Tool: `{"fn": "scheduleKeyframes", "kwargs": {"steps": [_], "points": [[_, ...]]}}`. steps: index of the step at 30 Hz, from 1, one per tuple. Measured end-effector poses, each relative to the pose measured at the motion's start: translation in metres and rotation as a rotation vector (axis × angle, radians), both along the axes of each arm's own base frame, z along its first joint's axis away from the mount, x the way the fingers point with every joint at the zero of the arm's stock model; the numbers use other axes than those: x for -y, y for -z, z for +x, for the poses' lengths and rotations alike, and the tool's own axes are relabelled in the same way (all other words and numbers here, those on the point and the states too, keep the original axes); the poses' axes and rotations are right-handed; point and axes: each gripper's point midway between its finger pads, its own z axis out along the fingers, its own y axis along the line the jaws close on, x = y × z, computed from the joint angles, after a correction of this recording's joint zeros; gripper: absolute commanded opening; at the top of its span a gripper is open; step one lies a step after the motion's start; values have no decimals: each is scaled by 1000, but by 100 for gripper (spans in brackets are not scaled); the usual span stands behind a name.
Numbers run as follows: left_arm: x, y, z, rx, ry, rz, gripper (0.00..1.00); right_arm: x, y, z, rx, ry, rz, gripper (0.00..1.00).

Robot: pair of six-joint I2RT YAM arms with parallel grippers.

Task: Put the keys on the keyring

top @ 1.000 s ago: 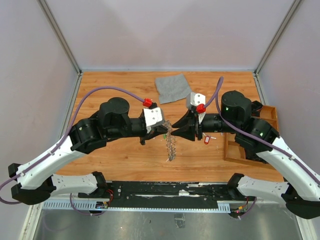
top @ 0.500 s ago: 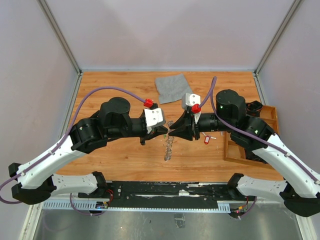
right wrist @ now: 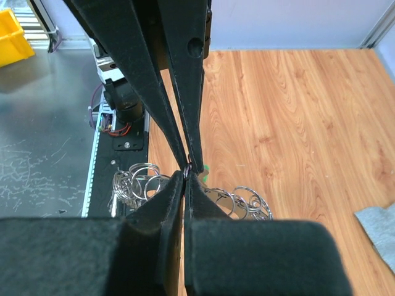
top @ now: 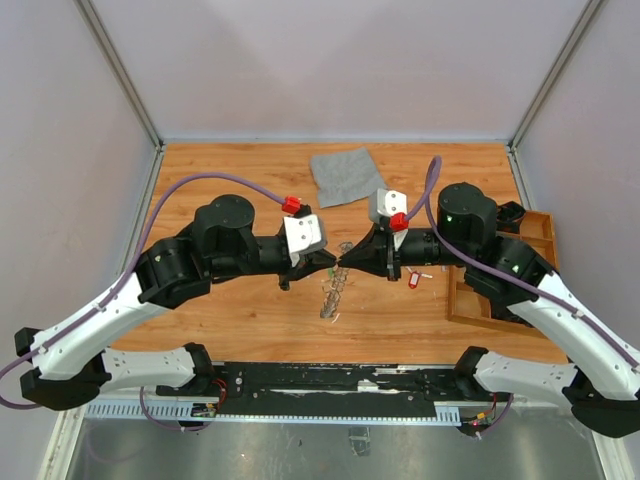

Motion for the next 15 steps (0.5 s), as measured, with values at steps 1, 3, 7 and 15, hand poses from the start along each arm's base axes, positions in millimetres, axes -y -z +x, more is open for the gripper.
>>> {"fn": "scheduleKeyframes", "kwargs": {"steps": [1,3,7,15], "points": [[0,-3,-1,3,1,-13,15,1,-3,-1,9,0,11,1],[-1,-9,-2,9,4,-38,21,3,-9,-2,29,2,40,0],[-6,-27,-6,34,3,-99,28,8,-17,-8,52,3,83,1],[-7,-43,-11,44,17,-175,31,8,-34,-9,81,6,161,1]]}}
